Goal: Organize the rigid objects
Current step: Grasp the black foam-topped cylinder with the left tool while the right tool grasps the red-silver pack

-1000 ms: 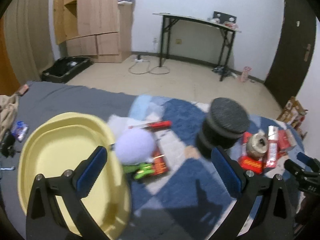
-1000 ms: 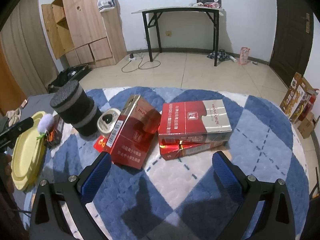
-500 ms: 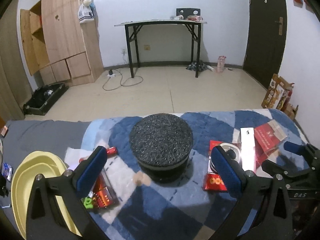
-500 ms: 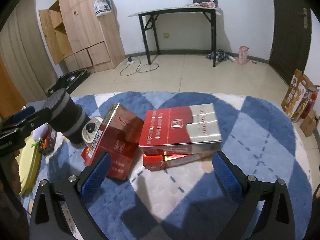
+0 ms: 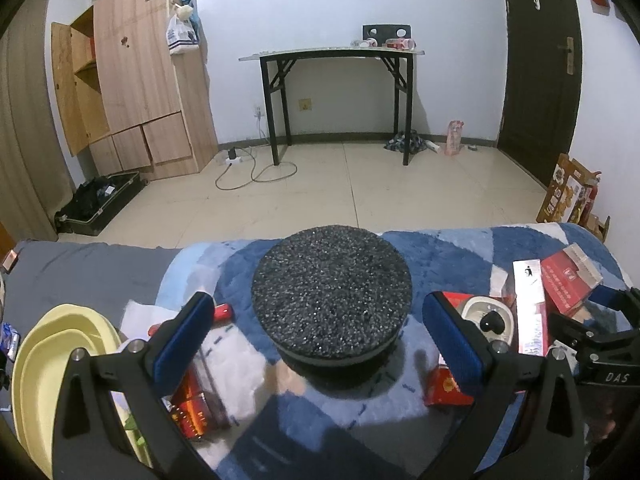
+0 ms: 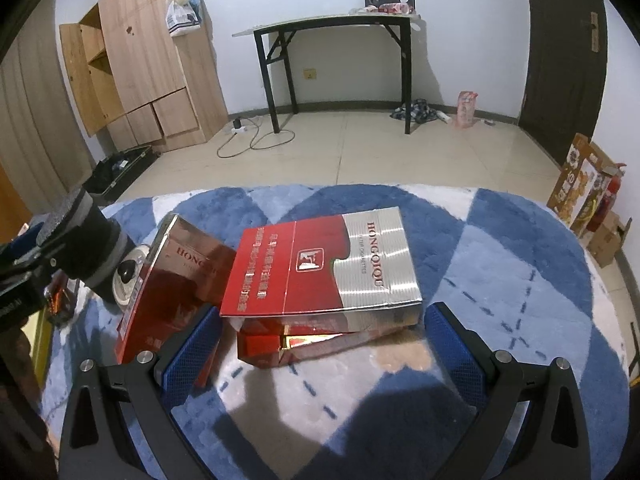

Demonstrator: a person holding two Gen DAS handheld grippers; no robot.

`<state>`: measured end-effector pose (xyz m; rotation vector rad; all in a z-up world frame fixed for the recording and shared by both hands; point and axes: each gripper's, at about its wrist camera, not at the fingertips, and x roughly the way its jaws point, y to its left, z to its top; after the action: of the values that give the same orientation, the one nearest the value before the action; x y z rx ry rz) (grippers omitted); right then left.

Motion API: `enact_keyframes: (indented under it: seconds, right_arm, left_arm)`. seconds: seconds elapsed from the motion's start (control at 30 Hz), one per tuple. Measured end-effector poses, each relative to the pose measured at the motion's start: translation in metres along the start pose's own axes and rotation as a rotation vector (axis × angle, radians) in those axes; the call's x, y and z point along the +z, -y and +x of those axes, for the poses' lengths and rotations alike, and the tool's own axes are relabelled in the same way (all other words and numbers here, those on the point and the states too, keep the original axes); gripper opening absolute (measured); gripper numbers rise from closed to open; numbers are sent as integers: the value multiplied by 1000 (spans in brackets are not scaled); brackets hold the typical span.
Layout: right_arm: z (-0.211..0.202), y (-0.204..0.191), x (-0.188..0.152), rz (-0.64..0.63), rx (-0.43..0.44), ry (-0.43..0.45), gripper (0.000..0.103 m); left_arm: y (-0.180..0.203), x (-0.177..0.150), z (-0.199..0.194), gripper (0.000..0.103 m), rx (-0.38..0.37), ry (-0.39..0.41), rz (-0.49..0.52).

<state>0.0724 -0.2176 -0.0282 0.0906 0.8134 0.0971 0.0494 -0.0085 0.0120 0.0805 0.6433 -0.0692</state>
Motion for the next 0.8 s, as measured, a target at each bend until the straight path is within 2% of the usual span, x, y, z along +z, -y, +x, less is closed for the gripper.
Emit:
enact_keyframes:
  seconds: [0.1,0.2,0.33,0.5,0.63,0.8]
  right_arm:
    - [5,0,1,-9,-5,-2,103]
    - [9,2,2,-9,-4,9,103]
    - [12,7,5,8,-3,27,103]
    - [12,5,1,-29,1,40,103]
    - [7,6,-1,-38,28,78,92]
    - [-1,11,-3,-43,39,123,92]
  left_arm:
    - [1,-1,2,103,-15,4,-1]
    - [3,-2,-1,103,6,45,5]
    - [2,-3,-1,102,-19,65,-10]
    - [-2,-3,1,69,-50,59,-14]
    - [-9,-2,-2,69,-68,67,-36]
    - [-18,1,-13,69,-60,76,-32]
